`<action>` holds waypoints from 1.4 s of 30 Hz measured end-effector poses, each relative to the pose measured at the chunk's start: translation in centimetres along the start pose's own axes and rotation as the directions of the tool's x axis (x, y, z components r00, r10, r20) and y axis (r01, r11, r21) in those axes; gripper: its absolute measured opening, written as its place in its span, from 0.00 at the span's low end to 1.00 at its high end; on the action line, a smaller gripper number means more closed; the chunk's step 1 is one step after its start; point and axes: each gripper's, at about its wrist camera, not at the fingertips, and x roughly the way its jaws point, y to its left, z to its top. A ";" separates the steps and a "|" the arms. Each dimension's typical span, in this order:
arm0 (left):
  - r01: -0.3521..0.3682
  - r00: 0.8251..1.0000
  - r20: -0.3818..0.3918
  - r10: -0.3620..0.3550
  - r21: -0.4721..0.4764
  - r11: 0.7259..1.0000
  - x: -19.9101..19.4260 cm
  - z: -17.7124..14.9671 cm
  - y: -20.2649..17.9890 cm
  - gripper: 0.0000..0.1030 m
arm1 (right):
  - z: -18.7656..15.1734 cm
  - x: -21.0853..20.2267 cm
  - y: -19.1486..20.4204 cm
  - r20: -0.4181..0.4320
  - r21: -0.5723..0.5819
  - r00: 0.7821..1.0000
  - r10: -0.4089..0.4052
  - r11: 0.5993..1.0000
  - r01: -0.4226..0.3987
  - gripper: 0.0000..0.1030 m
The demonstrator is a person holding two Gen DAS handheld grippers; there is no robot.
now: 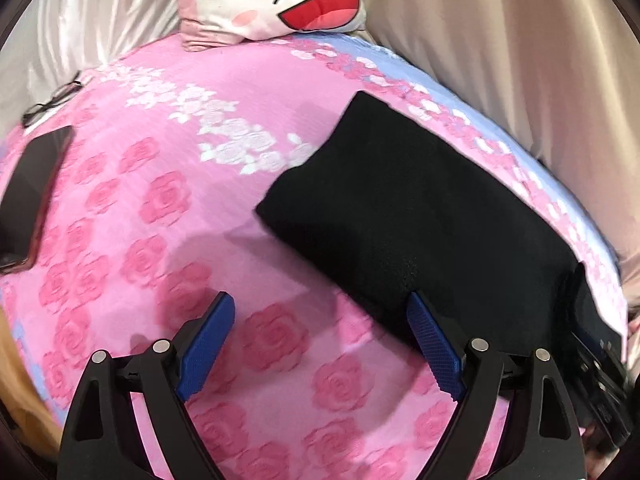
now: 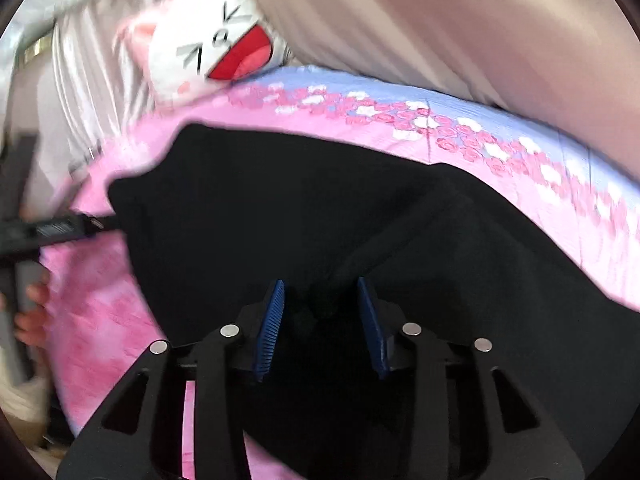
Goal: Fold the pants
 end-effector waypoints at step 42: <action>0.138 0.934 0.238 -0.265 0.444 0.885 -8.4 -3.8 -30.6 0.15 | -18.0 -28.7 -24.9 0.262 0.711 0.857 -0.444 0.689 0.139 0.71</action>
